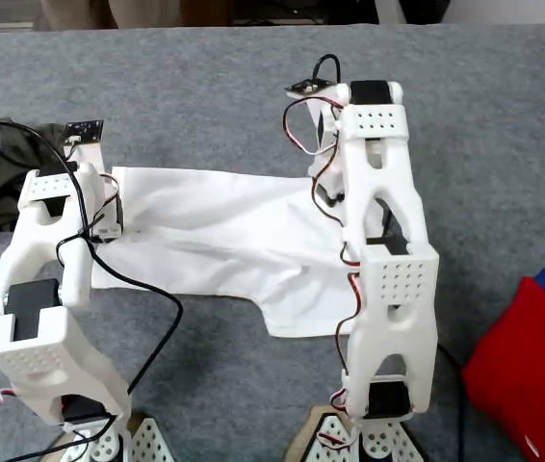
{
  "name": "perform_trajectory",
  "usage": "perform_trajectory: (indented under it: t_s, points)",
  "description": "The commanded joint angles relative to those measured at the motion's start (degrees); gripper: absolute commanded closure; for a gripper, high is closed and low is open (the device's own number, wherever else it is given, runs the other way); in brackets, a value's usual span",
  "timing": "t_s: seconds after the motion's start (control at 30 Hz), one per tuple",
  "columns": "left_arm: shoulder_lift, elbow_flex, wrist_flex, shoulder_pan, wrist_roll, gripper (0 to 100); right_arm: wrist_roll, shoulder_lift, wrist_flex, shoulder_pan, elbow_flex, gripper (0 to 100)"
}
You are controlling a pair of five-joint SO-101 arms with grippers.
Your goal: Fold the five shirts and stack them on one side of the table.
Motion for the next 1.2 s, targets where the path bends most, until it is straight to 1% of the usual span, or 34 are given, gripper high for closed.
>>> perform_trajectory:
  t_s: [0.0,0.17,0.3,0.43,0.6,0.7,0.87,1.03,1.17]
  points:
    - [0.04,-0.26,-1.58,-0.62,0.26,98,-0.44,-4.0,-0.26,2.51,-0.57,99.4]
    - [0.04,-0.35,-1.58,-0.62,0.26,98,-0.62,-5.14,1.32,4.18,-8.4,99.5]
    - [-0.13,-0.44,-1.76,-0.7,0.35,98,-0.44,-13.14,1.32,3.03,-11.74,99.5]
    - [-0.84,-1.32,-3.08,-0.79,5.19,98,-0.26,-23.87,0.97,0.75,-12.26,99.5]
    - [-10.68,-8.26,3.08,-0.35,10.9,98,0.26,-37.67,-0.18,0.4,-12.26,99.5]
    - [-19.3,-14.68,8.09,0.0,12.84,98,3.25,-45.67,-1.14,0.48,-12.26,99.5]
    - [-32.66,-24.18,16.88,1.67,13.1,98,5.8,-57.63,-2.99,0.48,-12.26,99.5]
    - [-43.38,-29.19,23.03,3.08,12.75,98,7.91,-68.35,-3.96,0.66,-12.26,99.5]
    - [-50.77,-32.09,26.55,3.25,12.75,98,7.91,-74.42,-4.75,5.14,-12.26,99.5]
